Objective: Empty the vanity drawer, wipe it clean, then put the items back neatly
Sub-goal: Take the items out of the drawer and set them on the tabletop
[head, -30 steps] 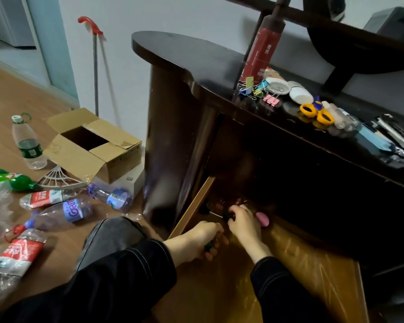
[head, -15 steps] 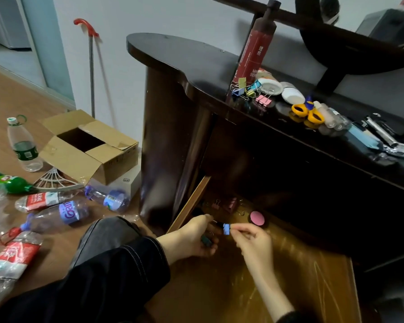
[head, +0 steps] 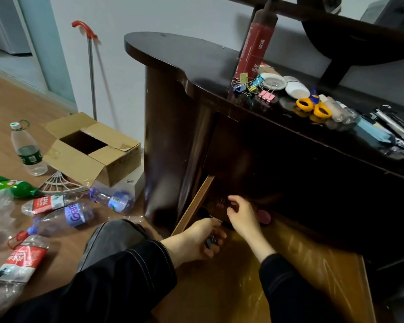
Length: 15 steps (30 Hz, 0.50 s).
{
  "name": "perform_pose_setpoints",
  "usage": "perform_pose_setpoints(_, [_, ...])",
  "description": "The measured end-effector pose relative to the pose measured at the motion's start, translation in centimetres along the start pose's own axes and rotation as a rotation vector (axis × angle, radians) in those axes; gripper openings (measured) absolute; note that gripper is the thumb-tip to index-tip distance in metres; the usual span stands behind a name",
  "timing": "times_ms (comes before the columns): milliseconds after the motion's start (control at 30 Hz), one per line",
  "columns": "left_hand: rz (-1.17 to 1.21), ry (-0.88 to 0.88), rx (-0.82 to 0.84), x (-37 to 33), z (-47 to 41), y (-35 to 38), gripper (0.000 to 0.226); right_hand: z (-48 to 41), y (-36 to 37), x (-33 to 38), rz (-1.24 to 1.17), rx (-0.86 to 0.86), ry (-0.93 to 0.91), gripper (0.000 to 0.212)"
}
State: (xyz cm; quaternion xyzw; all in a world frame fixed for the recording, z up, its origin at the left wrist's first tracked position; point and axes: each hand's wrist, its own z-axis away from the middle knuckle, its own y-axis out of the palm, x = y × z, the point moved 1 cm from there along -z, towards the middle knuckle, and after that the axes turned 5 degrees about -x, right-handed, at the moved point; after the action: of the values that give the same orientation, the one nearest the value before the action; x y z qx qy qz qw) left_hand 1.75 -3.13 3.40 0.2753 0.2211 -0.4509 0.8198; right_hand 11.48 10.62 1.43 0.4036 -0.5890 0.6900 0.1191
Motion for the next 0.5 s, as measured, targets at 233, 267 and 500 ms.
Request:
perform_pose_setpoints(233, [0.026, 0.014, -0.031, -0.1, 0.1, 0.2, 0.036, -2.8, 3.6, 0.0, 0.451, 0.05, -0.12, 0.043])
perform_pose_setpoints(267, [0.035, 0.013, -0.027, -0.1, 0.1, 0.1, 0.036, -2.7, 3.6, -0.2, 0.417, 0.031, -0.11, 0.039])
perform_pose_setpoints(500, [0.085, 0.008, -0.022, -0.3, -0.2, 0.3, 0.036, 2.1, -0.7, -0.3, -0.209, -0.085, 0.045, 0.018])
